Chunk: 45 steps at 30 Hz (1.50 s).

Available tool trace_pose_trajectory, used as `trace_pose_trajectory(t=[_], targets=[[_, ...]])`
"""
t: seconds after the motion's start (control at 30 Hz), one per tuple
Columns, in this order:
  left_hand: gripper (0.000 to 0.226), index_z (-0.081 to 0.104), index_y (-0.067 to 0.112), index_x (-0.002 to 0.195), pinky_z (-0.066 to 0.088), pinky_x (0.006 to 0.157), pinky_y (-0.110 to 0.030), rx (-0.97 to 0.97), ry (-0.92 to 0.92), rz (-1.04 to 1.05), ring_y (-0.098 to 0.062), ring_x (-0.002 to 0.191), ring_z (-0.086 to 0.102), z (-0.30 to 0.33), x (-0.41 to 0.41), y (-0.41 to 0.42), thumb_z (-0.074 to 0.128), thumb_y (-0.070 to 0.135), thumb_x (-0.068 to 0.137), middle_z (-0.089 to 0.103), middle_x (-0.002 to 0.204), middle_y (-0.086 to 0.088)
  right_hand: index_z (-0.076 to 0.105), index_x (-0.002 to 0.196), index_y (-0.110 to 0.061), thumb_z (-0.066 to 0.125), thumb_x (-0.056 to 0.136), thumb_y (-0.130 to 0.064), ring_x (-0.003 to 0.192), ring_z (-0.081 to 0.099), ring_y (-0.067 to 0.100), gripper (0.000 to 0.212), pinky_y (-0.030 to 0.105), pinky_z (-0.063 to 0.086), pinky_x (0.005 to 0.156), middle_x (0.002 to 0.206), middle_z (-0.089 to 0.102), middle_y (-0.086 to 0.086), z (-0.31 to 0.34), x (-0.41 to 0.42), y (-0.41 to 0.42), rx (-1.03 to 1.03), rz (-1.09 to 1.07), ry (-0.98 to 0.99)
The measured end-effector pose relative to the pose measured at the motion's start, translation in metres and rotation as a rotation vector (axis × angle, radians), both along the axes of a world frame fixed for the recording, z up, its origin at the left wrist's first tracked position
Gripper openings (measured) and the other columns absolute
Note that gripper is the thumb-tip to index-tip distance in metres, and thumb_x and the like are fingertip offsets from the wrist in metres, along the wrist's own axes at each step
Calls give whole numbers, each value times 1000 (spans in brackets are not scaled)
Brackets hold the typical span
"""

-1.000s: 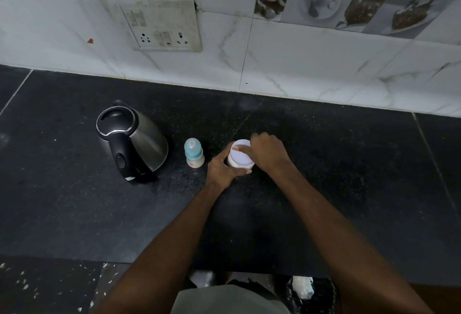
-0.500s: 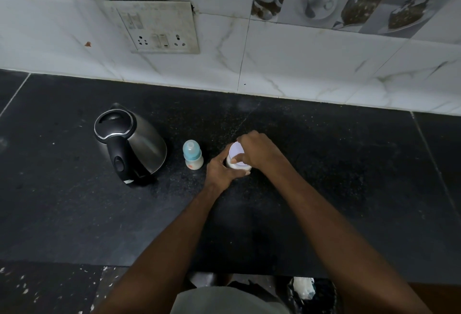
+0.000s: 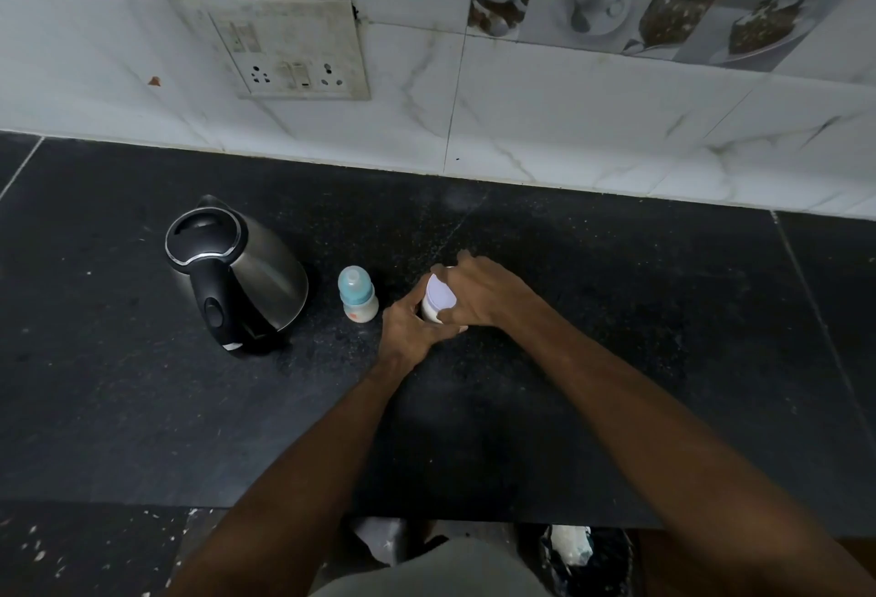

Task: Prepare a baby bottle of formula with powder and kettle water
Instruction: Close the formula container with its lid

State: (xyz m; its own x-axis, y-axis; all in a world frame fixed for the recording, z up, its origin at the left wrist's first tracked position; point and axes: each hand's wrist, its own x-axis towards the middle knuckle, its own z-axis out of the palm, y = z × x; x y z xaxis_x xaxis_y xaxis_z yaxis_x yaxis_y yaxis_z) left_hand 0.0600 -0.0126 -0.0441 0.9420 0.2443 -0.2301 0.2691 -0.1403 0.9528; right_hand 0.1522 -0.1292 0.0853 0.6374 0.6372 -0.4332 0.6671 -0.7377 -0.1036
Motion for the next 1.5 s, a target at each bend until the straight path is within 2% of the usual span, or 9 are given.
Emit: trace_pose_trajectory(t=[0.17,0.33,0.5,0.6,0.73,1.0,1.2,1.37,1.5], targets=[[109,53,23,152,53,111,-43,1,7,20,-9,125,66,-4,1,-3,95,44,53,72,132,7,53,141,-10,70,88,-39,107,63,39,63,38,48,80,125,58,23,-11,-7,5,36,-94,-42],[107,52,21,153,53,112,-43,11,-17,38,-10,127,66,-2,-1,-5,91,43,56,72,134,6,45,151,-13,71,86,-38,121,55,45,74,45,50,95,140,45,28,-18,-10,9,51,-225,-14],[101,51,22,153,51,114,-38,37,-45,25,-6,129,63,3,-2,-7,95,38,63,68,138,9,43,153,-15,71,87,-45,125,53,43,78,44,49,97,146,40,27,-23,-13,9,59,-254,-58],[98,49,25,154,51,113,-38,72,-57,-6,-7,130,62,6,-2,-7,96,31,68,66,140,8,39,154,-14,70,88,-50,124,53,42,81,46,50,96,148,37,25,-25,-11,0,87,-191,-63],[93,54,36,143,53,109,-40,81,-40,-47,-8,127,62,10,2,-2,94,48,59,67,135,11,32,157,-14,57,94,-64,119,57,39,84,46,53,92,150,36,23,-26,4,-14,62,52,-85],[103,55,28,148,55,108,-40,82,-6,14,-6,126,64,4,2,-4,101,45,57,70,135,10,35,153,-6,45,97,-71,101,65,36,86,42,54,76,140,50,22,-40,20,-17,-24,339,-232],[104,55,26,150,56,106,-42,67,17,43,-8,122,68,-4,1,-5,96,44,57,73,131,8,40,147,-4,41,97,-72,87,70,37,84,38,47,66,123,59,22,-52,11,-13,3,227,-287],[84,57,38,140,56,101,-31,117,12,86,8,107,67,0,0,-13,97,23,68,73,116,17,49,141,-6,47,93,-71,75,70,36,81,39,54,61,114,64,22,-64,-1,-11,55,93,-325],[97,52,25,152,54,107,-38,147,-3,74,-10,124,66,7,-3,-17,97,31,67,71,133,6,43,146,-11,50,92,-71,93,68,37,80,42,55,71,125,57,18,-65,-6,-13,130,5,-253]])
